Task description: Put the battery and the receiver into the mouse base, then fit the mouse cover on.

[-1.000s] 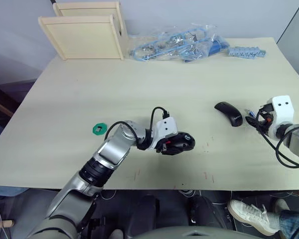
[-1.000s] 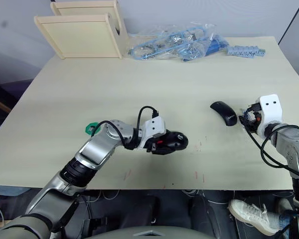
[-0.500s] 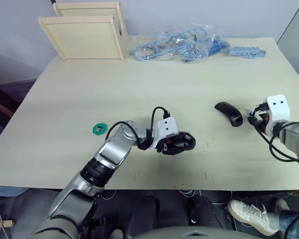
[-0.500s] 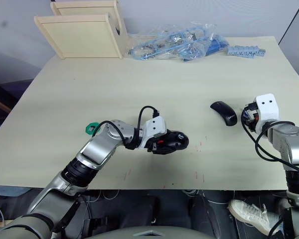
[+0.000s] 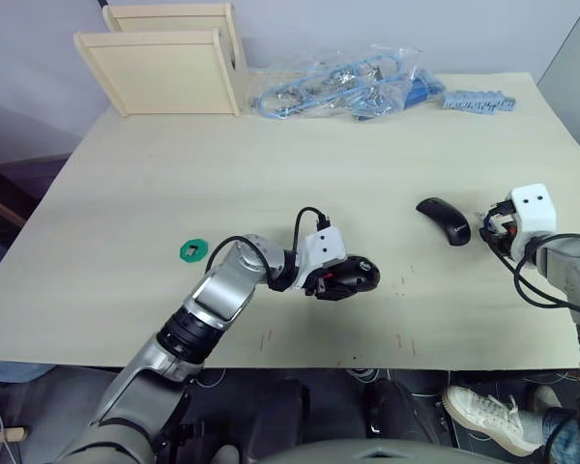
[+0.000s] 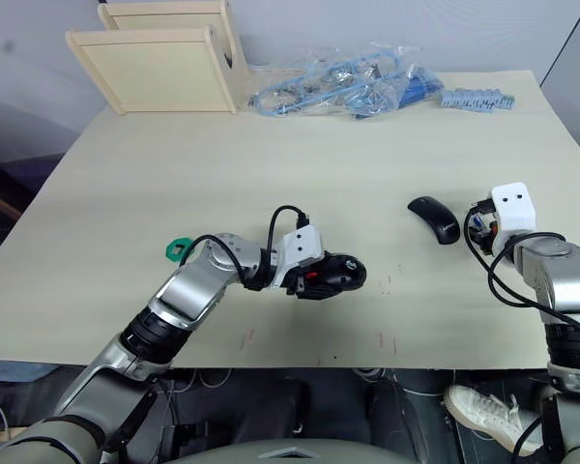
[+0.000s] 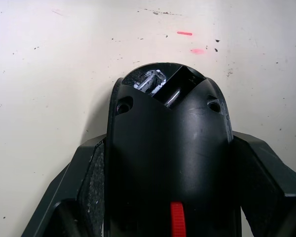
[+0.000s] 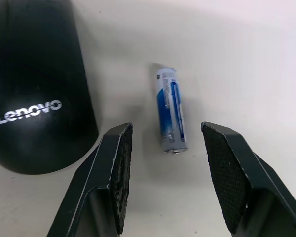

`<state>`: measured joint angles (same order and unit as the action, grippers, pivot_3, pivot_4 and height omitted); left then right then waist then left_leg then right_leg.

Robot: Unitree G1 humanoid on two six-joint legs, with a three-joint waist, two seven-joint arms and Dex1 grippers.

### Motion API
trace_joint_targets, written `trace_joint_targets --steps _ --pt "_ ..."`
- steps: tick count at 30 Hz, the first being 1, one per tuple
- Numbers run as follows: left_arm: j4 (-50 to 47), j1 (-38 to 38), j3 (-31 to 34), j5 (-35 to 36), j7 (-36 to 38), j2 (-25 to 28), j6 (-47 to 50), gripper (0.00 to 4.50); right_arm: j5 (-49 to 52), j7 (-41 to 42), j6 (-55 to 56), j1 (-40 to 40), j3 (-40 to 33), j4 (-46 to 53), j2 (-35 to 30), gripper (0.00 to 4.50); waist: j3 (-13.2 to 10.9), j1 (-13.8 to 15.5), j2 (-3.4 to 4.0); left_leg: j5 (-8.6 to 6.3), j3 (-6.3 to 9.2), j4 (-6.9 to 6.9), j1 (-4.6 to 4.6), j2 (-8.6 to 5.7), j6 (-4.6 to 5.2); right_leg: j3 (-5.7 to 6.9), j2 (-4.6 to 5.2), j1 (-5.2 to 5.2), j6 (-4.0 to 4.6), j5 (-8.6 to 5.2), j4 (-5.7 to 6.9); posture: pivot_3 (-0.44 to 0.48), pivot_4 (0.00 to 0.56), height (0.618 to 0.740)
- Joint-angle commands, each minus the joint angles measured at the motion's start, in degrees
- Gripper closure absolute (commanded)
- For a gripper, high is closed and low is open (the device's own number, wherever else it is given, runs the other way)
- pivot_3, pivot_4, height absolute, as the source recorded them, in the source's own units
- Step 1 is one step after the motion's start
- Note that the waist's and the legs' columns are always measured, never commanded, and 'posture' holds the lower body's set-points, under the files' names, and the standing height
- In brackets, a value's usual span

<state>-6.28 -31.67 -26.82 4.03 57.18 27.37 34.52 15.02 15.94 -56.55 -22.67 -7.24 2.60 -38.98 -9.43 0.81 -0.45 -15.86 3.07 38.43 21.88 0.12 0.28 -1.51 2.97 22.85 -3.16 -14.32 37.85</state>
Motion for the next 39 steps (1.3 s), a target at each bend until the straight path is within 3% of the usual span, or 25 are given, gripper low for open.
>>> trace_joint_targets --steps 1,18,25,33,39 --pt "0.03 0.86 -1.52 -0.75 -0.83 -0.89 0.49 1.59 -1.14 -0.28 -0.44 -1.5 -0.58 0.47 -0.04 2.17 0.0 0.0 0.0 0.0 0.0 0.0 0.0 0.0 0.0 0.0 0.0 0.0 0.0 0.0 0.0 0.0 0.15 0.74" --pt "-0.91 0.76 -1.53 -0.61 -0.92 -1.11 1.51 1.59 -2.81 -0.05 -1.52 -2.71 -0.38 -1.09 1.86 2.17 0.0 -0.04 0.0 0.0 0.0 -0.01 0.01 0.0 0.0 0.0 0.0 0.0 0.0 0.0 -0.02 0.0 0.15 0.74" --pt "-0.88 0.8 -1.51 -0.75 -0.85 -1.16 1.46 1.59 -2.61 0.06 -3.28 -2.84 -1.05 -1.08 2.99 4.36 0.0 -0.05 0.0 0.0 0.0 -0.01 0.0 0.0 0.0 0.0 0.0 0.0 0.0 0.0 -0.02 0.0 0.15 0.74" --pt "0.04 1.09 -1.48 -0.91 -0.85 -1.35 0.6 1.59 -2.25 0.82 -4.89 -1.18 -2.62 3.25 2.55 4.36 0.0 -0.02 0.0 0.0 0.03 -0.01 0.01 0.0 0.0 0.02 0.0 0.0 0.0 0.0 -0.03 0.0 0.15 0.74" --pt "0.67 1.21 -1.56 -1.17 -0.6 -1.17 -0.61 1.59 2.46 8.45 -10.32 2.84 -2.6 18.55 -4.84 4.36 -0.03 0.07 0.12 0.0 0.09 0.0 0.08 -0.01 0.0 0.05 0.02 0.02 0.0 0.0 -0.05 0.0 0.15 0.74"
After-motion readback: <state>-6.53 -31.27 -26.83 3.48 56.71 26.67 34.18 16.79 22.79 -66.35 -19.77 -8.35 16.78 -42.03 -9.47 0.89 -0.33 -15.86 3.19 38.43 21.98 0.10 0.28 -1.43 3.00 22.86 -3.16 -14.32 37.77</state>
